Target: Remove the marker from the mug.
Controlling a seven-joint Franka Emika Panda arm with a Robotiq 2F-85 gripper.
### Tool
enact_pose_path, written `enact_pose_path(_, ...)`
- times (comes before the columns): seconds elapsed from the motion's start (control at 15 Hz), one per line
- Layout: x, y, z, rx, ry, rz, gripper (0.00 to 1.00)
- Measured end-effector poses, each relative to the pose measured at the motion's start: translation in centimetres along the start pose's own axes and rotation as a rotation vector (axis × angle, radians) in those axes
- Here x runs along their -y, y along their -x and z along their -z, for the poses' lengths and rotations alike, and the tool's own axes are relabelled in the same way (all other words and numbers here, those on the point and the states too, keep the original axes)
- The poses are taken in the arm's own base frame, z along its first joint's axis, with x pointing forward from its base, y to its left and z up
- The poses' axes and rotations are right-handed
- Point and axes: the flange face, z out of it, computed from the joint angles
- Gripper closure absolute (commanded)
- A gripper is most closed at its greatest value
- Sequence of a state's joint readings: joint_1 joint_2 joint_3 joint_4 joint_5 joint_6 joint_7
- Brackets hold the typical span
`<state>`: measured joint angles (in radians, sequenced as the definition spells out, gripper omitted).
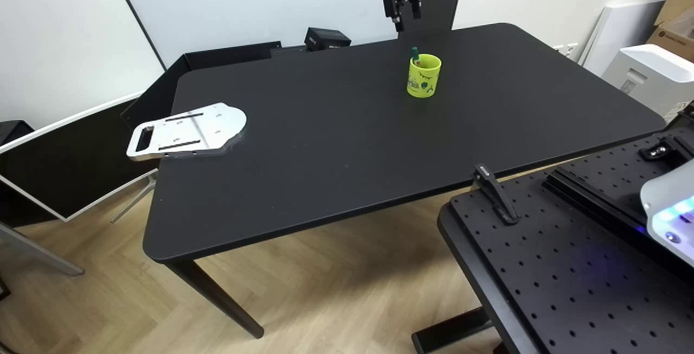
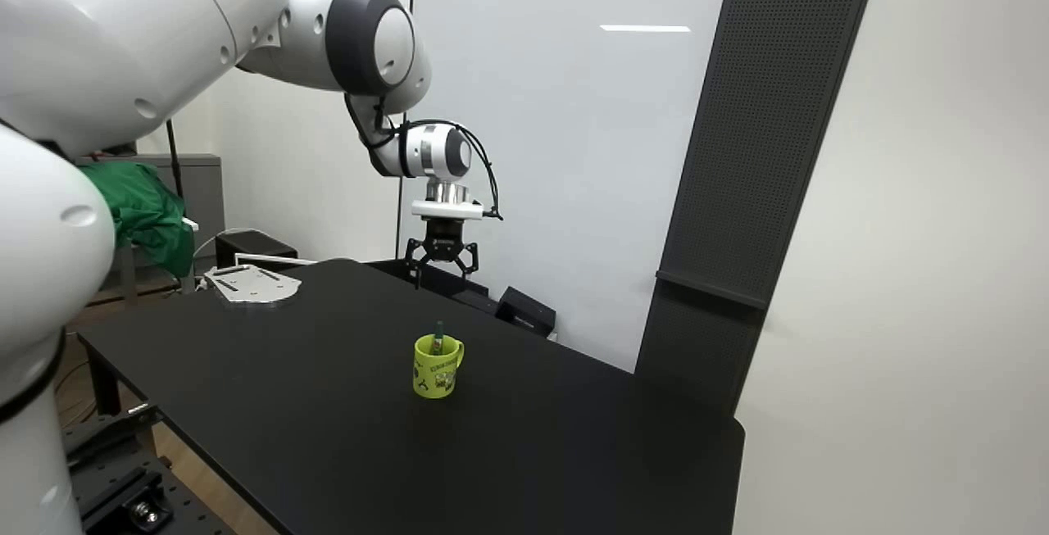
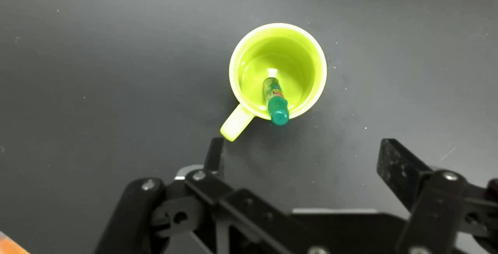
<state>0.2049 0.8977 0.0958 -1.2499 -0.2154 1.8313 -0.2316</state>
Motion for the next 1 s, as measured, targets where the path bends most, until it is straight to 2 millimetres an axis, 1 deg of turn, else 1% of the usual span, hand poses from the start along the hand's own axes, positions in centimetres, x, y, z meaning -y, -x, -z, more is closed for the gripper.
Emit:
enact_pose_path(0.4,-0.2,0.0,-1.3,0.023,-0.006,0.029,0.00)
enact_pose_path(1.0,-0.3,0.2,-1.5,0.037,-0.008,0.050,0.00)
